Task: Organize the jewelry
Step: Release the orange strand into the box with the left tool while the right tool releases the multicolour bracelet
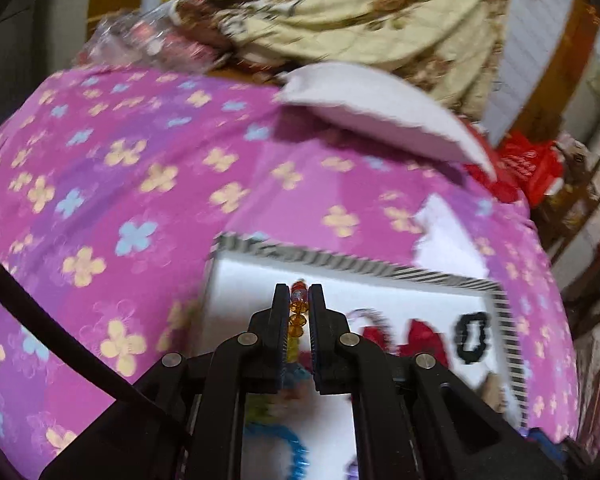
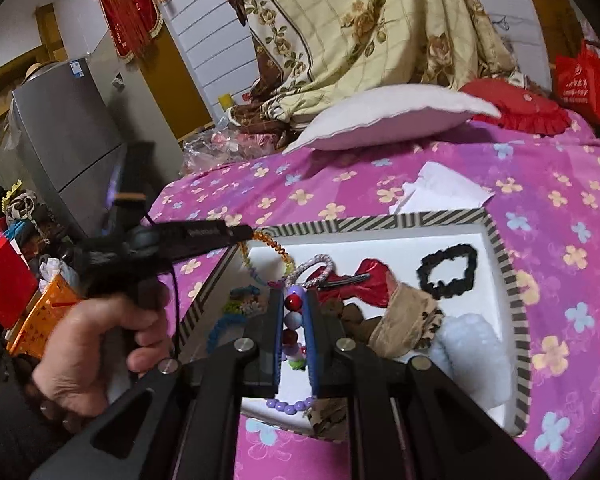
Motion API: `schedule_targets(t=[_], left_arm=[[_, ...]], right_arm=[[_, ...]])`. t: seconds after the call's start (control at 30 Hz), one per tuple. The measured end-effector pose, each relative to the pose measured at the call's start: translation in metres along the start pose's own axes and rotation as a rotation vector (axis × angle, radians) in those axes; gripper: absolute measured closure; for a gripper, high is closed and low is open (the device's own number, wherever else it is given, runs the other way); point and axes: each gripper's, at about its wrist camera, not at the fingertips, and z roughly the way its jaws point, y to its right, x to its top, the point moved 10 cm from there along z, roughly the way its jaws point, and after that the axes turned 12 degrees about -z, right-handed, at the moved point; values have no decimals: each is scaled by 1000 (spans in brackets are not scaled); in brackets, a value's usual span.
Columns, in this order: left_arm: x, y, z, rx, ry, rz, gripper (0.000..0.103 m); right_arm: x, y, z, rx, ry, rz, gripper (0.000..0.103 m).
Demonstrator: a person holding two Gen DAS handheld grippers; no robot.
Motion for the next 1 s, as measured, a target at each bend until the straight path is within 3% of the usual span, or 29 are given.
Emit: schedule_targets(t=[0.07,0.37,0.5,0.7,0.83,1.0], left_arm=[[-4,-8,4,-3,-29,-19,103],[-1,-19,-21,-19,30,-51,97],[6,-19,-43,-17,109,-53,97],[16,-23,-68,-61,165,-130,97],[13,-19,-69,-70,158,-125,97],[4,-10,-62,-73,127,-91,97]], right_arm=[[3,-4,1,16,13,1,93],[14,-32,26,95,20,16,93],[13,-51,47,131,2,17,93],[13,-59,70,202,0,81,93],[-12,-29,93,128,-97,161,93],[-24,-15,99,56,-141,147,93]])
